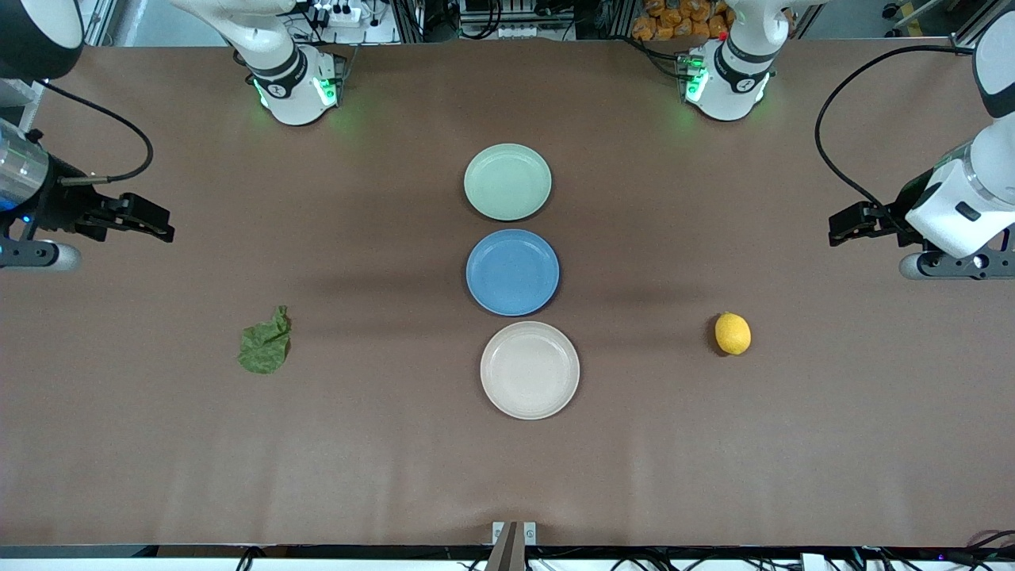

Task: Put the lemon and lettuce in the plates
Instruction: 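Reach the right gripper to the lettuce while the left gripper reaches the lemon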

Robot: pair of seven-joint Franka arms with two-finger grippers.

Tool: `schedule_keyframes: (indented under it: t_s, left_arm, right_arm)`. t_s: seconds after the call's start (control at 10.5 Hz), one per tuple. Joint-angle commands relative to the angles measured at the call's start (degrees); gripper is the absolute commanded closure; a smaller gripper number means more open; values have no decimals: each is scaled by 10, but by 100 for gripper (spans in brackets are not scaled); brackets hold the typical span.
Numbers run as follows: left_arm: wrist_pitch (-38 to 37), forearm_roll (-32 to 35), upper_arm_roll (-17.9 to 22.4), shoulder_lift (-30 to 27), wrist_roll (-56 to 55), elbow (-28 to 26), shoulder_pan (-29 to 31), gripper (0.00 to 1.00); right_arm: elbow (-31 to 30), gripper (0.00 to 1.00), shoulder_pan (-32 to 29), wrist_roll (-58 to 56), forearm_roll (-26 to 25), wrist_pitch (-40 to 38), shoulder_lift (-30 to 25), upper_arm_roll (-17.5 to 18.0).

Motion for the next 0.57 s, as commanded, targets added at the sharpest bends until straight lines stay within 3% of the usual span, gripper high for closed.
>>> schedule_keyframes:
  t_s: [0.0,0.47]
  left_arm:
    - [6,-13,-2,-4,1,-7,2,0]
    - [8,-13,-3,3,1,-7,0,0]
  right_arm:
    - [0,0,-2,-5,6,-1,8,0]
    - [-7,0,-3,-5,6,18,27,0]
